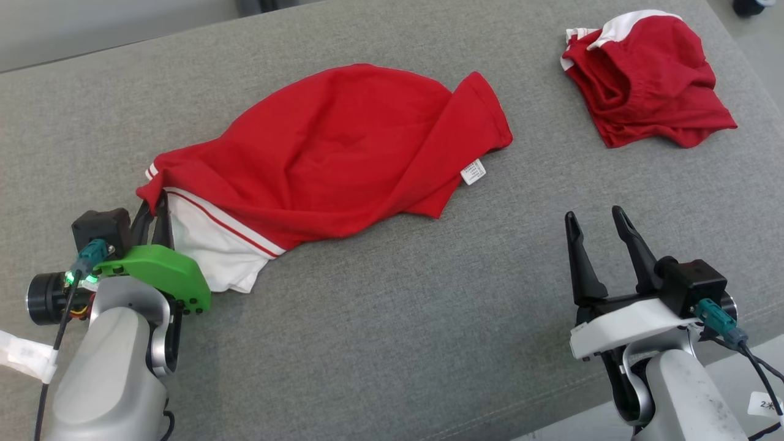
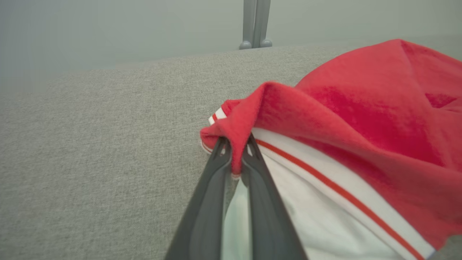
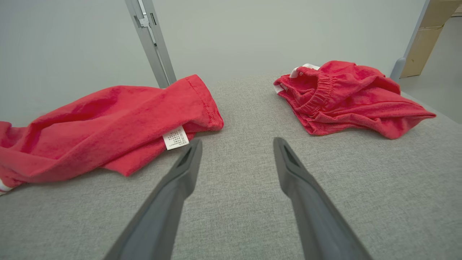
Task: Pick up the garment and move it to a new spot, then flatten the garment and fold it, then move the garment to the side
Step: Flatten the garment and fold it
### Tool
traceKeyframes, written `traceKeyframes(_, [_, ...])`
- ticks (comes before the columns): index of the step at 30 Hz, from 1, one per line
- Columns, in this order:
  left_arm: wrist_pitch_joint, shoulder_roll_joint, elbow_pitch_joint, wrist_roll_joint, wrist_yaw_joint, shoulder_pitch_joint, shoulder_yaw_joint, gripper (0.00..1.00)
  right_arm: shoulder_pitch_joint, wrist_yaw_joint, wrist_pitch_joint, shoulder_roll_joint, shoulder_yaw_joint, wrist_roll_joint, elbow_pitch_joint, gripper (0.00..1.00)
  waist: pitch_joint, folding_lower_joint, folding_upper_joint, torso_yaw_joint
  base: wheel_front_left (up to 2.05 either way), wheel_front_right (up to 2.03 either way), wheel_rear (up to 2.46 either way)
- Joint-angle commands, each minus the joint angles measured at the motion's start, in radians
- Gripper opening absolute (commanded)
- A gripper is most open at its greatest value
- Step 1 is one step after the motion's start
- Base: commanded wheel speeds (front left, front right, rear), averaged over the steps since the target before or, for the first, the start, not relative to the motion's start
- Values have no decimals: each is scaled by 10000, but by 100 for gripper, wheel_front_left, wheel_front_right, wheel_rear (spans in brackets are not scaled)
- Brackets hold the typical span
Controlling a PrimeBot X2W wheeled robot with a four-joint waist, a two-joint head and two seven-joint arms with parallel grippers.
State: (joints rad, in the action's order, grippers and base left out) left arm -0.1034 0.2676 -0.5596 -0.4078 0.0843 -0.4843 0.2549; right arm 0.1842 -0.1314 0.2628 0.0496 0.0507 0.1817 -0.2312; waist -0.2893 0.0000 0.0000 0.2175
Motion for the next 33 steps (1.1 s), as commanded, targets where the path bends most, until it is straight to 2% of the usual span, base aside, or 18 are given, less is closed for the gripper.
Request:
traceKeyframes(1, [-202, -28, -202, -1, 43, -232, -39, 45, 67, 16, 27, 17, -31, 21, 9, 100, -65, 0, 0, 62, 0, 0, 0])
traceKeyframes(2, [-383, -88, -377, 13, 19, -289, -22, 98, 50, 16, 27, 18, -70, 2, -10, 100, -33, 0, 0, 27, 0, 0, 0])
traceKeyframes(3, [-522, -133, -503, -2, -10, -317, -19, 100, 34, 16, 27, 17, -89, -17, -27, 100, -3, 0, 0, -2, 0, 0, 0])
traceKeyframes(8, [-1196, -343, -914, -20, -147, -323, 24, 100, -58, 16, 27, 20, -223, -143, -199, 100, 365, 0, 0, -324, 0, 0, 0])
traceKeyframes(13, [-1511, -569, -686, 25, -267, 120, 85, 100, -12, 16, 29, 26, -702, -391, -519, 100, 817, 0, 0, -815, 0, 0, 0])
traceKeyframes(20, [-1609, -930, 555, 188, -309, 1165, 171, 100, 808, 16, 27, 18, -1869, -853, -1776, 100, 1096, 0, 0, -1632, 0, 0, 0])
traceKeyframes(27, [-1613, -1325, 2415, 385, -120, 2595, -31, 100, 1844, 16, 26, 23, -2663, -1395, -3414, 100, 1070, 0, 0, -2407, 0, 0, 0])
traceKeyframes(33, [-1605, -1563, 3376, 489, -27, 3460, -114, 100, 2799, 16, -77, 25, -3573, -2114, -4845, 100, 888, 0, 0, -2957, 0, 0, 0])
